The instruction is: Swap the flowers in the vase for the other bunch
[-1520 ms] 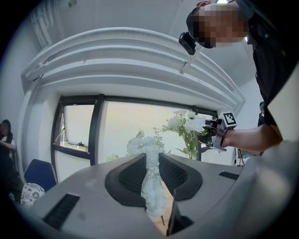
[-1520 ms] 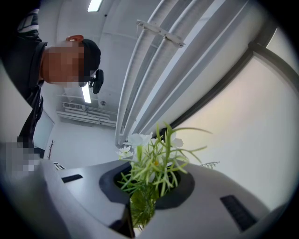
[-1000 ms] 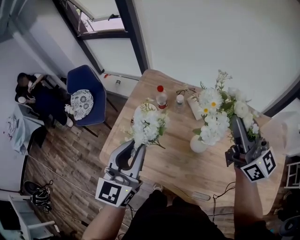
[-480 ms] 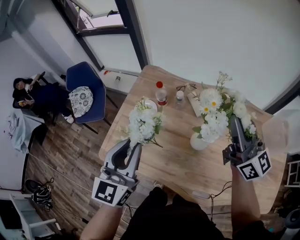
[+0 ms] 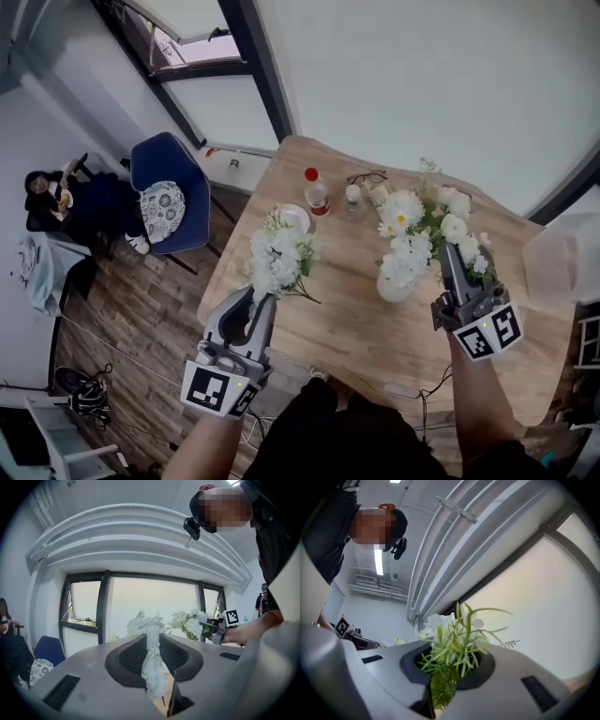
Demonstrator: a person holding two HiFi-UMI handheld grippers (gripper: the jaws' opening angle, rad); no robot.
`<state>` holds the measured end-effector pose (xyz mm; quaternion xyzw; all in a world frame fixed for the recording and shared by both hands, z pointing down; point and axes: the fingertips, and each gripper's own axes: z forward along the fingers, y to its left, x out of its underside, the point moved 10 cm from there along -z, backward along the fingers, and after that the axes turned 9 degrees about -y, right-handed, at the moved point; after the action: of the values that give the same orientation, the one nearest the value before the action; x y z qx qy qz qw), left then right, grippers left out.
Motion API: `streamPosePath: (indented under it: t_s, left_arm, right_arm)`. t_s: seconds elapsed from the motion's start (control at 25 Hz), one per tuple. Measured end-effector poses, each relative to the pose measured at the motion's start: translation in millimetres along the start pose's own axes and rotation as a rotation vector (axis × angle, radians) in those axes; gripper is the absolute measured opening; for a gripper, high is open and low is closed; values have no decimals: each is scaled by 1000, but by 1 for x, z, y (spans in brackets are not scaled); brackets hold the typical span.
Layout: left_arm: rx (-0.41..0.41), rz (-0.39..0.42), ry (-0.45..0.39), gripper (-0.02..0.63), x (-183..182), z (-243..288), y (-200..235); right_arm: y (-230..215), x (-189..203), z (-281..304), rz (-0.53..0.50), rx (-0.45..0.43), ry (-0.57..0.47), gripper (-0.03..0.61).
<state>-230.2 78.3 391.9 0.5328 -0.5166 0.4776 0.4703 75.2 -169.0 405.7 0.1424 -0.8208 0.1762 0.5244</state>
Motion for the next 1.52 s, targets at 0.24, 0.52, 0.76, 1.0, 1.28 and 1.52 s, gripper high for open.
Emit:
streamPosePath:
  t_s: [0.24,0.52,0.76,1.0,1.28,1.52]
  left_arm:
    - [1,-4,3,81,-10,0,-2]
    - [-6,-4,27,81,-13,1,-2]
    - [3,-6,49,81,-16,0,-2]
    - [12,2,59,81,-19,1,-1]
    - [21,-1,57,81,-15,-1,2]
    - [21,-4,57,81,-10,-2,4]
  right_arm:
    - [-4,12,-3,31,24,21,83]
    - [-10,28,-8,44,34,46,83]
    - [-10,38,-14,53,56,71,83]
    - [-8,38,-11,31,53,88,83]
    - [2,46,-17,-52,39,125,83]
    - [3,58,-23,-57,48,162,83]
